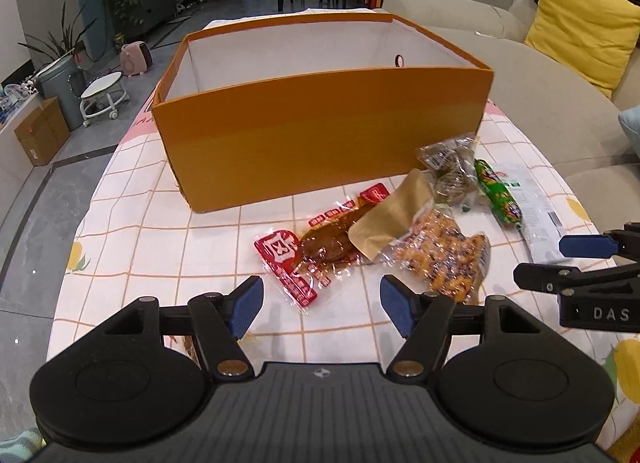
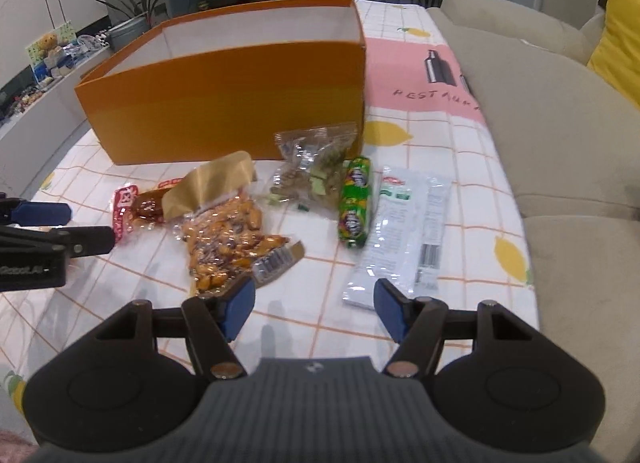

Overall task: Organize snacks
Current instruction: 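Reach the left tool to the red braised snack while the right tool reaches the peanut pack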

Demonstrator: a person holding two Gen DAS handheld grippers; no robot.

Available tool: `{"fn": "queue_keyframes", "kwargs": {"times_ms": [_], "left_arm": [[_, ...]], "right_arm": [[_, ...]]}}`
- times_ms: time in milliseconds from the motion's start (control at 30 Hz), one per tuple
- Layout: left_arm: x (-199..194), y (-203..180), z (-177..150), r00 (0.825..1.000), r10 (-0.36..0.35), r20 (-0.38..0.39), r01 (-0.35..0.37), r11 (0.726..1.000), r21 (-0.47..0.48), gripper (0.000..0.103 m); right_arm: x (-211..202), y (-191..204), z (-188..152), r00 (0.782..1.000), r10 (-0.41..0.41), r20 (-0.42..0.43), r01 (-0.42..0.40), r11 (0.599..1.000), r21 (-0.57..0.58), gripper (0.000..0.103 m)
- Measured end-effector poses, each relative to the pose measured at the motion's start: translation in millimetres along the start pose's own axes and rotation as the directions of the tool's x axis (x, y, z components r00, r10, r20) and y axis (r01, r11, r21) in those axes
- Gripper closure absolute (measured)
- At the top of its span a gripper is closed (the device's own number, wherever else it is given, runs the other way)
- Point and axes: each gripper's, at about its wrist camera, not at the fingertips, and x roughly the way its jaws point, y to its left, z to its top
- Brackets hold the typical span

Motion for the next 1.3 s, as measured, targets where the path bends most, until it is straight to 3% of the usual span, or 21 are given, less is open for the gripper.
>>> {"fn": "queue_keyframes", "kwargs": {"times_ms": [100, 333, 533, 633, 800, 900, 1033, 1300], "left_arm": [[7.8, 0.2, 4.0, 1.0, -0.006, -0.005, 0.006, 0.999, 0.049, 0.024], [26.9, 4.7, 19.3, 0.999, -0.024, -0.024, 0.028, 0.981, 0.193, 0.024], [45.3, 5.9, 27.6, 0.996, -0.067, -0.057, 0.081, 0.949, 0.305, 0.024], [55.0, 4.2, 30.7, 0.993, -0.082, -0.08, 0.104, 0.935, 0.339, 0.024], [67.6, -0.2, 30.1, 0.991, -0.092, -0.093, 0.122, 0.902, 0.414, 0.02], [74.5, 4.0, 28.6, 0.989, -0.103, -0.109, 0.137, 0.911, 0.388, 0.017], [78.3, 11.6, 26.2, 0.982, -0.135, -0.133, 0.17, 0.94, 0.297, 0.017], [66.7, 13.1, 16.2, 0.967, -0.107, -0.231, 0.118, 0.992, 0.034, 0.022]], "right_arm": [[1.9, 7.8, 3.4, 0.999, 0.027, 0.021, -0.027, 0.999, -0.02, 0.034], [22.2, 35.4, 15.9, 0.996, 0.088, 0.018, -0.086, 0.989, -0.12, 0.033], [41.7, 51.3, 20.5, 0.995, 0.096, -0.001, -0.094, 0.972, -0.217, 0.032], [49.0, 56.3, 25.2, 0.994, 0.111, -0.007, -0.11, 0.964, -0.243, 0.022], [61.5, 59.3, 31.1, 0.993, 0.119, -0.025, -0.121, 0.962, -0.244, 0.025], [66.7, 55.0, 30.3, 0.992, 0.118, -0.047, -0.125, 0.968, -0.217, 0.033], [61.8, 46.8, 26.7, 0.991, 0.122, -0.061, -0.131, 0.975, -0.178, 0.034], [50.3, 41.9, 19.1, 0.994, 0.046, -0.096, -0.056, 0.994, -0.099, 0.035]]}}
